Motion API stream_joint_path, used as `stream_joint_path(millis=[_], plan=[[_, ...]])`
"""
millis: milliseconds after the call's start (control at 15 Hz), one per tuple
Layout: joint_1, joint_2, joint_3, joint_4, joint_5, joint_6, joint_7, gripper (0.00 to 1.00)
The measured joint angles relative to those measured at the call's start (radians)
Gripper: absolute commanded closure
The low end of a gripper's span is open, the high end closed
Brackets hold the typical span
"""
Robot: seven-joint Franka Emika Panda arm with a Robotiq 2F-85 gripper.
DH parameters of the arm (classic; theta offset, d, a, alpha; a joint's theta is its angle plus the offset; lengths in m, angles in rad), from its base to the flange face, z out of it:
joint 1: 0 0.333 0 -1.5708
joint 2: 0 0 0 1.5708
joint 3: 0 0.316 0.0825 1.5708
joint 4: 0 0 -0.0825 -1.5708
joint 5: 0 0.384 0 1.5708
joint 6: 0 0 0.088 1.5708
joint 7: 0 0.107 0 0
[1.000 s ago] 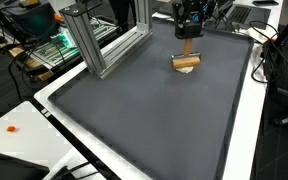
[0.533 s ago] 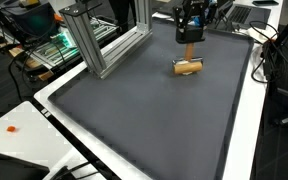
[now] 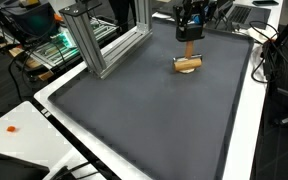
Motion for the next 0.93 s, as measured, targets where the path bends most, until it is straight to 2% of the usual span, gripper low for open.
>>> stream_joint_path(millis=[933], plan=[[0.001,-0.004,0.028,0.010,0.072,-0.066,-0.117,0.66]])
